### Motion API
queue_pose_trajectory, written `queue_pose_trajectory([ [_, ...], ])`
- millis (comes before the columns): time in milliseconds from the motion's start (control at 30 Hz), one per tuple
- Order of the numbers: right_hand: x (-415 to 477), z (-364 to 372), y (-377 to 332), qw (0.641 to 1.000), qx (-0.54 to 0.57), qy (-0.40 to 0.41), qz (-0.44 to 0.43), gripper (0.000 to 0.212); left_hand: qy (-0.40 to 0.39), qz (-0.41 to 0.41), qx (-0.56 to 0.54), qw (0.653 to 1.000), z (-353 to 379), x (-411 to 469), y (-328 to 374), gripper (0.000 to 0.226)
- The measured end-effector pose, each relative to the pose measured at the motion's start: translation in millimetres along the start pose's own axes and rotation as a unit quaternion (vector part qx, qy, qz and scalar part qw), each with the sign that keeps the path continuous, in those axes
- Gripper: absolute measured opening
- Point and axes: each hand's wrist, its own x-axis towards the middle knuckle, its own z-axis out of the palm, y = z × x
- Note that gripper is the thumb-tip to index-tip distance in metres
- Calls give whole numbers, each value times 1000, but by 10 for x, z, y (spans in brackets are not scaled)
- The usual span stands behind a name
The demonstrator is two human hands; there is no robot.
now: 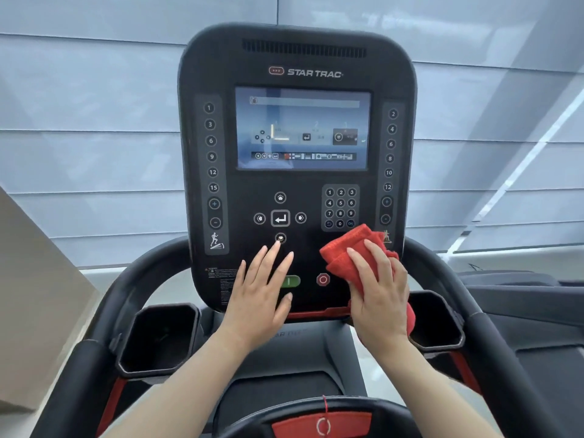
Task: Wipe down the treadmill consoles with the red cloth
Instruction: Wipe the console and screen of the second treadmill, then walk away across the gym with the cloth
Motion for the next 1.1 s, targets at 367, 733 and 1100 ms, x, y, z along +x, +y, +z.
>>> queue_pose_trajectory([
  [367, -265, -408, -550, 995, 68, -18, 66, 42, 15, 34, -116, 993, -284, -415, 20, 62],
  [733, -741, -1122, -736, 982, 24, 48, 179, 37, -34, 140, -204, 968, -294, -534, 446, 62],
  [1100, -1686, -1460, -745, 944, -9, 65, 324, 33, -80, 269, -225, 933, -316, -915, 951, 60],
])
